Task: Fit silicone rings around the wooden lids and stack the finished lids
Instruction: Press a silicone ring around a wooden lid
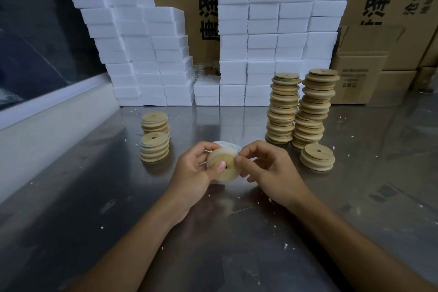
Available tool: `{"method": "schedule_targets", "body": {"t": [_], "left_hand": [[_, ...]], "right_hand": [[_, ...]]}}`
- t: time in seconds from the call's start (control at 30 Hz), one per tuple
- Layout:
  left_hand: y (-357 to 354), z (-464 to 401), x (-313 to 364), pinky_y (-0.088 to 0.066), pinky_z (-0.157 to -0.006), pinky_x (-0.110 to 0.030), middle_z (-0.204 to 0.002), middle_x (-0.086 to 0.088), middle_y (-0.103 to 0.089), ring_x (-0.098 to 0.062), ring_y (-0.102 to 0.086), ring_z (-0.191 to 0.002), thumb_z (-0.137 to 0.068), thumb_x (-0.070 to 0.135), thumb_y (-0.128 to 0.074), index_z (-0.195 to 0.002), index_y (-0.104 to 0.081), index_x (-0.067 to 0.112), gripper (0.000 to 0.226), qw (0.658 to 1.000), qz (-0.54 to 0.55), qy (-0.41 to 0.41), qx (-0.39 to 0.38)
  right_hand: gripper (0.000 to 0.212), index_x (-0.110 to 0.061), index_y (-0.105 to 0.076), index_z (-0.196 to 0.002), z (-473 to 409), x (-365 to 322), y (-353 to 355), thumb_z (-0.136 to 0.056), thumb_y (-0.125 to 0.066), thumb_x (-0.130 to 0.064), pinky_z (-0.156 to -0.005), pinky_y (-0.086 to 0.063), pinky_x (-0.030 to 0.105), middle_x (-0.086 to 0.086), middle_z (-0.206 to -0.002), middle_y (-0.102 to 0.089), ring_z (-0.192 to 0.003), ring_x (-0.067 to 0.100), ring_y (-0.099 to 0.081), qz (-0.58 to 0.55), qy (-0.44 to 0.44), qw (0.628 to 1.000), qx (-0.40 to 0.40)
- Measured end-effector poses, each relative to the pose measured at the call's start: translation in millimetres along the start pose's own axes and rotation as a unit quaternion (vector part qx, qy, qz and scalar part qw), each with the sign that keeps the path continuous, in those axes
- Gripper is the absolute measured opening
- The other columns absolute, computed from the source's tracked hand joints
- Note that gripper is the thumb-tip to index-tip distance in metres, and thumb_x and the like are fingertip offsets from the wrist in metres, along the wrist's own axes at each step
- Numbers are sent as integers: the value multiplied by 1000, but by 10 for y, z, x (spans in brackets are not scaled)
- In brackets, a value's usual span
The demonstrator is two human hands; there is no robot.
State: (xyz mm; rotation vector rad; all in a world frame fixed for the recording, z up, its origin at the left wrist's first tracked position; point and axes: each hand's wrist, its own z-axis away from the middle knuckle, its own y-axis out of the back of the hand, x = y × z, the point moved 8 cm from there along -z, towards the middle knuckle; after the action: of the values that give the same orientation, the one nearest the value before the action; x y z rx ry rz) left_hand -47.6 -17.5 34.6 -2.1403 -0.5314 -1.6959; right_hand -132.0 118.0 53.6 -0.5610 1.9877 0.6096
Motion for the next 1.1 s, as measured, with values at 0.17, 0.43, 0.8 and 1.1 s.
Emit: {"method": "schedule_targets", "body": {"t": [0.17,0.43,0.8,1.1], "left_hand": [[24,-2,55,-57,-66,-24,-92,5,-75,-10,-71,-82,-84,-6,-67,-99,-65,18,28,998,-51,-40,-6],[-8,7,154,-56,-78,-24,-97,-1,-71,-13,-69,-89,-80,-7,-71,-94,-66,24,34,981,-163,-100,-23],[8,14,-50,-59,-79,-45,-97,-12,-74,-27,-71,-90,-84,-4,-66,-100,-63,6,20,996,68,51,8],[-27,4,-146,-59,-69,-38,-97,-17,-73,-28,-73,-88,-87,-2,-61,-94,-60,6,11,979,179,93,14]], "right_hand": [[4,-7,-65,-88,7,-10,-20,-90,-69,-6,-57,-52,28,-5,-79,-69,-63,20,-64,8,6,1000,-14],[4,-23,-64,-91,17,-8,-99,-94,-65,-20,-60,-56,25,-7,-93,-69,-73,22,-70,83,11,994,-75],[22,-30,-63,-105,6,21,-62,-88,-74,-24,-58,-50,20,-4,-93,-69,-70,17,-67,80,15,996,-47],[31,-21,-59,-104,29,45,-83,-82,-80,-14,-59,-57,31,3,-97,-69,-65,25,-65,35,-37,998,-25]]}}
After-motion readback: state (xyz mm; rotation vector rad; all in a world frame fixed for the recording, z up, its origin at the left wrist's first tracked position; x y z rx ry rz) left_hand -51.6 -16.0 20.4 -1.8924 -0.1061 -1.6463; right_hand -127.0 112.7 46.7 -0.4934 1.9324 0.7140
